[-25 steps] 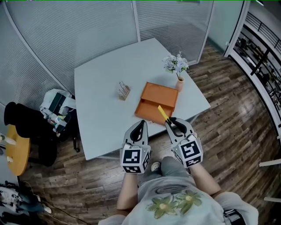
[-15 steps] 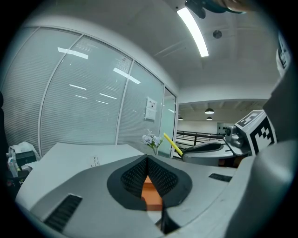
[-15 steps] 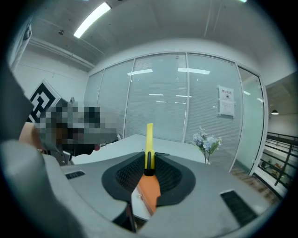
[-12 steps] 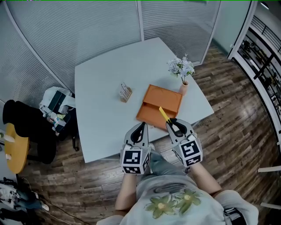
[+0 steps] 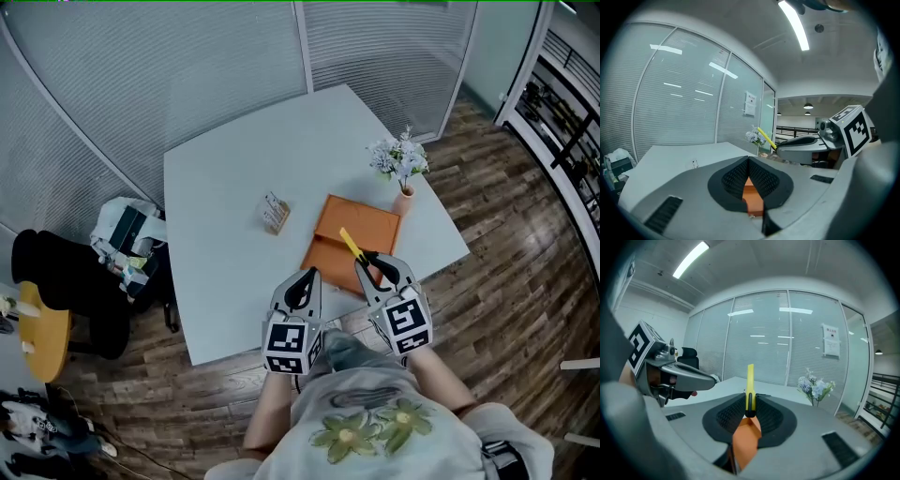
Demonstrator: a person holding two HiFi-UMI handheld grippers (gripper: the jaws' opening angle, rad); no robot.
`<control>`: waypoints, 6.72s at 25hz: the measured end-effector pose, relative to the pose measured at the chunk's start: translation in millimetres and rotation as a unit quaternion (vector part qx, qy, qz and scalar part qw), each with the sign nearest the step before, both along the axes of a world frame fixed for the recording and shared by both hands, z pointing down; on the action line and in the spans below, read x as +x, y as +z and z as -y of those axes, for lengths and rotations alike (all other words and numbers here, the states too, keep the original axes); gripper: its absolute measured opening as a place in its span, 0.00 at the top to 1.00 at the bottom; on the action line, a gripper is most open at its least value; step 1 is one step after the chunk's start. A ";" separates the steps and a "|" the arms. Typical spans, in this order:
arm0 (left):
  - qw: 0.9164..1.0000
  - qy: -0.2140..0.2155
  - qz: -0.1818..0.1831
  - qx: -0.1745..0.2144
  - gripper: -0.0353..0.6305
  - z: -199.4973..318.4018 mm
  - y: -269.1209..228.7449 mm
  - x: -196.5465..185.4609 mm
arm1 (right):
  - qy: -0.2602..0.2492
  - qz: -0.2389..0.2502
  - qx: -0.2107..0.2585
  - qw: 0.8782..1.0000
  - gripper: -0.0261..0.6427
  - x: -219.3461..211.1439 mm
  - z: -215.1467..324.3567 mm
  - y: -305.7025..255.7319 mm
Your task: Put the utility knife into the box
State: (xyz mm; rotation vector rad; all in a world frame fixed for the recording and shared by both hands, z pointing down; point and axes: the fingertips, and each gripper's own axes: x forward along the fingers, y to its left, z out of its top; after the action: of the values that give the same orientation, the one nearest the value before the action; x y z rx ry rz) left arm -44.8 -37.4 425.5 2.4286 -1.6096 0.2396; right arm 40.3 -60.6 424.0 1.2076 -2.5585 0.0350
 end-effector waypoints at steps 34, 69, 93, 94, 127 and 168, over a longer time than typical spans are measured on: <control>0.999 0.007 0.004 -0.051 0.95 78.2 45.6 -22.4 | -0.021 -0.028 -0.073 0.997 0.85 -21.2 72.3 60.1; 0.996 0.017 0.009 -0.083 0.95 103.4 72.5 -35.9 | -0.055 -0.082 -0.135 0.986 0.85 -39.9 84.9 113.9; 0.995 0.011 0.014 -0.100 0.95 112.0 89.2 -39.7 | -0.090 -0.122 -0.177 0.972 0.85 -43.0 85.5 154.7; 0.995 0.010 0.014 -0.100 0.95 112.5 89.3 -39.6 | -0.091 -0.123 -0.179 0.972 0.85 -42.6 85.6 156.6; 0.993 -0.006 0.008 -0.117 0.95 120.5 101.5 -55.4 | -0.124 -0.181 -0.221 0.950 0.85 -45.9 84.5 205.5; 0.990 -0.016 0.008 -0.143 0.95 131.7 120.0 -73.2 | -0.169 -0.250 -0.267 0.915 0.85 -57.3 85.4 260.4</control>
State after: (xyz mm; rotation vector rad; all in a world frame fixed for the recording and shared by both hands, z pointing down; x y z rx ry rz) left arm -118.1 -169.1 545.5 2.1868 -1.5032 0.4532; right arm -17.0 -146.0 684.4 0.4777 -2.0649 0.2884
